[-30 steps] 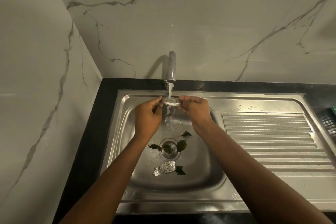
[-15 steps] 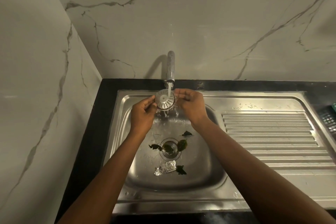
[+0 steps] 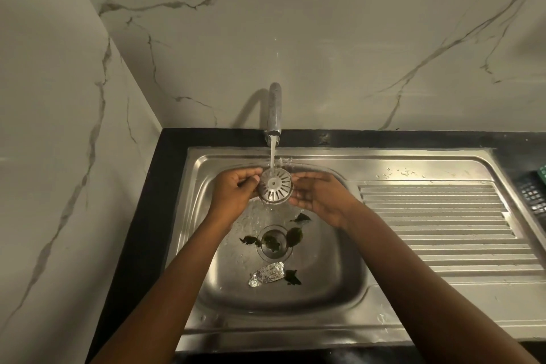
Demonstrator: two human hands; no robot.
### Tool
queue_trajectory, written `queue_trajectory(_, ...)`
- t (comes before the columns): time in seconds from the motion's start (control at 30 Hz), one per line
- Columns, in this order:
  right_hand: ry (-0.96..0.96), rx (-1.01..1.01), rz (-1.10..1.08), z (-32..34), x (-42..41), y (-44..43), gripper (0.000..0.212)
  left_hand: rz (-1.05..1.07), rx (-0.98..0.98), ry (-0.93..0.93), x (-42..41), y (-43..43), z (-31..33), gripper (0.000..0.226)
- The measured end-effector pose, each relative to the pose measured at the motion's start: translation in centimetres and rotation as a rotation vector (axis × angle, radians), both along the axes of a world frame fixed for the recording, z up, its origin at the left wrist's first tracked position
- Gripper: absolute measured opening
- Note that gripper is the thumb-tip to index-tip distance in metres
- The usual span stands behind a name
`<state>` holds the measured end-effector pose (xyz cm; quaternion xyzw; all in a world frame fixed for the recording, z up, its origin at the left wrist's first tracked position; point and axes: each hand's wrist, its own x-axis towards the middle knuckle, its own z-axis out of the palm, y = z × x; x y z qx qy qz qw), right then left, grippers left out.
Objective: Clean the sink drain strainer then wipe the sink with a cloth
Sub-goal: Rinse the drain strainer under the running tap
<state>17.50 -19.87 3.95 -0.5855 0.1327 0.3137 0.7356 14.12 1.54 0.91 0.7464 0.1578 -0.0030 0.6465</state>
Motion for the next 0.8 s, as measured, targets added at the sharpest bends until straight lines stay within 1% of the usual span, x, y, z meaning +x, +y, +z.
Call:
queue_trajectory(0.1, 0.010, 0.012, -0.002, -0.5, -0.6, -1.2, 0.017, -0.045, -0.049, 0.028, 0.5, -0.5, 0.2, 0.020)
queue_trajectory(0.2, -0.007, -0.033, -0.020, -1.1, -1.3, -2.2, 0.013, -0.020, -0.088, 0.060, 1.8, -0.6, 0.0, 0.018)
queue_trajectory(0.27, -0.027, -0.094, -0.037, -1.5, -1.9, -2.8, 0.016, -0.004, -0.069, 0.069, 3.3, -0.4, -0.2, 0.027)
queue_trajectory(0.33, -0.042, -0.136, -0.048, -1.9, -2.6, -3.3, 0.018, -0.027, -0.036, 0.090, 4.9, -0.3, 0.0, 0.043)
queue_trajectory(0.4, -0.053, -0.157, -0.048, -2.0, -3.4, -3.6, 0.018, -0.058, -0.034, 0.105, 6.6, -0.3, 0.3, 0.053)
queue_trajectory(0.5, -0.041, -0.159, -0.074, -2.2, -4.1, -3.8, 0.017, -0.112, -0.034, 0.144, 8.9, -0.5, 0.4, 0.057)
queue_trajectory(0.6, -0.029, -0.152, -0.097, -2.2, -4.5, -3.8, 0.019, -0.147, 0.005, 0.177, 9.9, -0.7, 0.1, 0.059)
queue_trajectory(0.7, -0.033, -0.111, -0.123, -2.0, -4.7, -3.8, 0.024, -0.162, 0.061, 0.160, 9.8, -1.0, -0.2, 0.061)
queue_trajectory(0.8, -0.052, -0.078, -0.123, -1.9, -4.7, -3.5, 0.022, -0.208, 0.125, 0.126, 9.7, -1.5, 0.3, 0.070)
